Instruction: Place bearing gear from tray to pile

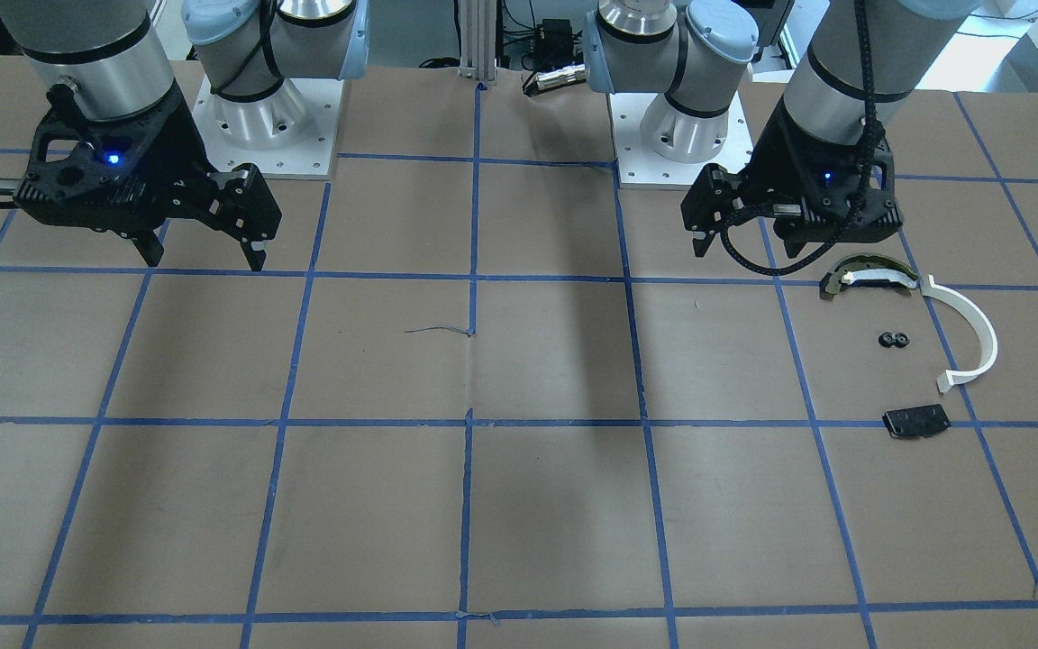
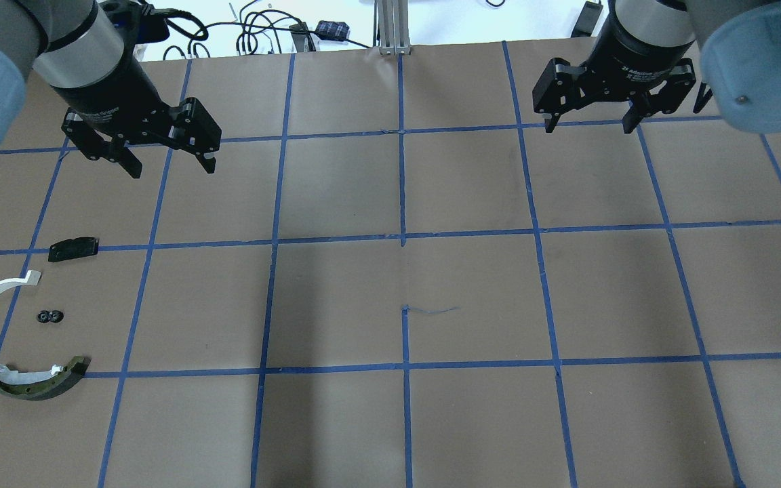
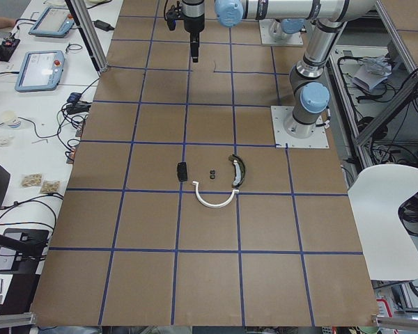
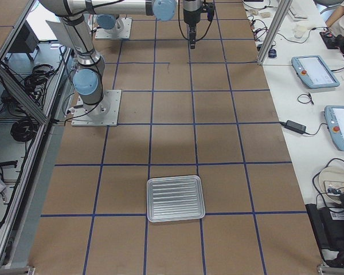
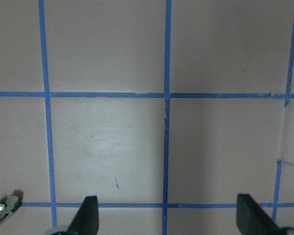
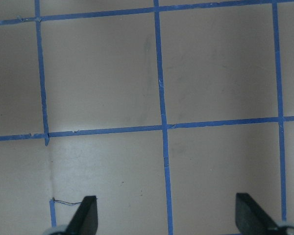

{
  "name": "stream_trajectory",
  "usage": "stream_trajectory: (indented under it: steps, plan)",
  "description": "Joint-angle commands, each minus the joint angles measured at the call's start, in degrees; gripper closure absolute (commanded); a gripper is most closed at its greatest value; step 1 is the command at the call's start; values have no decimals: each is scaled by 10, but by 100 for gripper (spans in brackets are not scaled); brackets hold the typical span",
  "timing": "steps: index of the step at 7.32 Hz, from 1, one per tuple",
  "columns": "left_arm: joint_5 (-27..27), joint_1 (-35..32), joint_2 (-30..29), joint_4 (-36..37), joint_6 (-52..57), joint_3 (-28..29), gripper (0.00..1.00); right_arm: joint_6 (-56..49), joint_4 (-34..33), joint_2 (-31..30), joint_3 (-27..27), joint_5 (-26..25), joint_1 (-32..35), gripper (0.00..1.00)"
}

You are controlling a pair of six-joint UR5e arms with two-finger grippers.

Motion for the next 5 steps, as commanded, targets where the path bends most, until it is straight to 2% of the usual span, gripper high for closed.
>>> stream_trajectory:
  steps: [1,5]
  plan:
    - [1,0,0,-1,3,-1,0,0,0,1,0,0,0,0]
    - [2,0,4,0,3,0,0,0,0,1,0,0,0,0]
